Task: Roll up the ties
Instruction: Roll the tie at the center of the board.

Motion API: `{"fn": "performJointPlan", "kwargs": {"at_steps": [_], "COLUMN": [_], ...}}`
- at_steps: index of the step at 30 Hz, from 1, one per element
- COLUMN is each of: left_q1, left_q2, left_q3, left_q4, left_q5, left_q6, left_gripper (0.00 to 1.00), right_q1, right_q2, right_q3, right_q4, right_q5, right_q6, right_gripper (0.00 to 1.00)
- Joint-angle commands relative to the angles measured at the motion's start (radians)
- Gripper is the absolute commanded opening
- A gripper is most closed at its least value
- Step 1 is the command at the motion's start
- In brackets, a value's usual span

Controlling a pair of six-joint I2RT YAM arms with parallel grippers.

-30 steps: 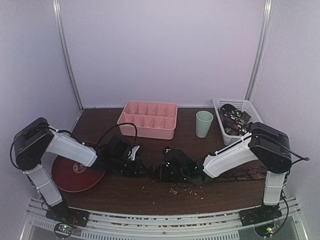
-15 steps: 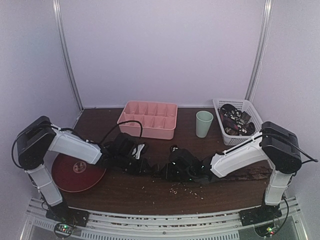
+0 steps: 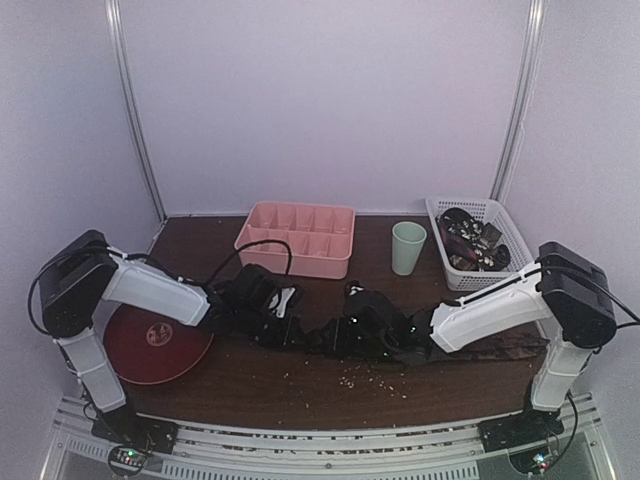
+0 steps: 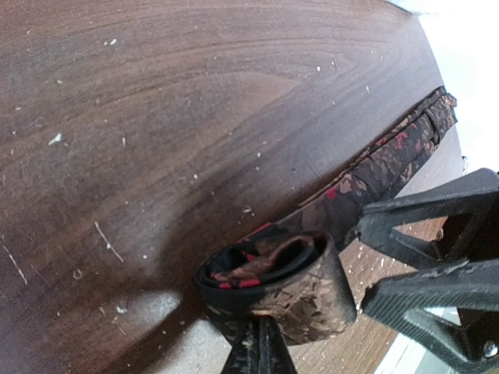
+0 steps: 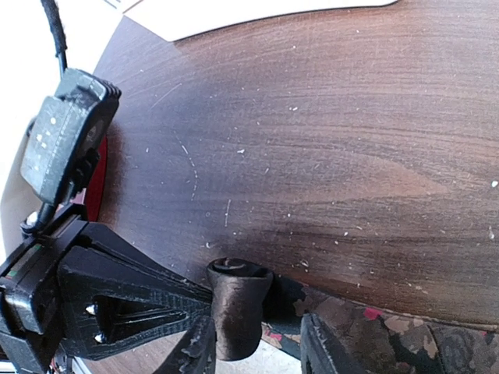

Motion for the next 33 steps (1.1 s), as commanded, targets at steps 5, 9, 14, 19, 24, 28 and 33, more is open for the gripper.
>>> {"fn": "performJointPlan", "kwargs": {"at_steps": [5, 9, 14, 19, 24, 28, 33], "left_q1": [-0.006, -0.006, -0.006, -0.006, -0.006, -0.006, -0.006], "left_q2": [0.023, 0.025, 0.004, -0.026, -0.024, -0.027, -0.024], "left_q3": [0.023, 0.024, 0.022, 0.016, 0.024, 0.021, 0.029], "left_q4": [-0.005, -0.001, 0.003, -0.011, -0.026, -0.028, -0.042], "left_q5": [-0.023, -0.022, -0.029, -0.073, -0.099, -0.110, -0.121], "left_q6": [0.029, 0.030, 0.021, 0.015, 0.015, 0.019, 0.038], "left_gripper": [0.03, 0.03, 0.05, 0.08, 0.09, 0.09, 0.10], "right_q1": [-0.011, -0.014, -0.017, -0.022, -0.023, -0.023, -0.036], "right_q2": [0.060, 0.071, 0.072, 0.071, 0.089, 0.096, 0.097], "right_q3": [0.052, 0.059, 0.036, -0.002, -0.012, -0.024, -0.068], "right_q4": [-0.032, -0.038, -0.026, 0.023, 0.098, 0.137, 0.198], "right_q5": [0.000, -0.003, -0.003, -0.038, -0.137, -0.152, -0.166], "right_q6": [-0.025, -0.027, -0.014, 0.010, 0.065, 0.093, 0.139], "right_gripper": [0.35, 0.32, 0.27, 0.24, 0.24, 0.24, 0.21]}}
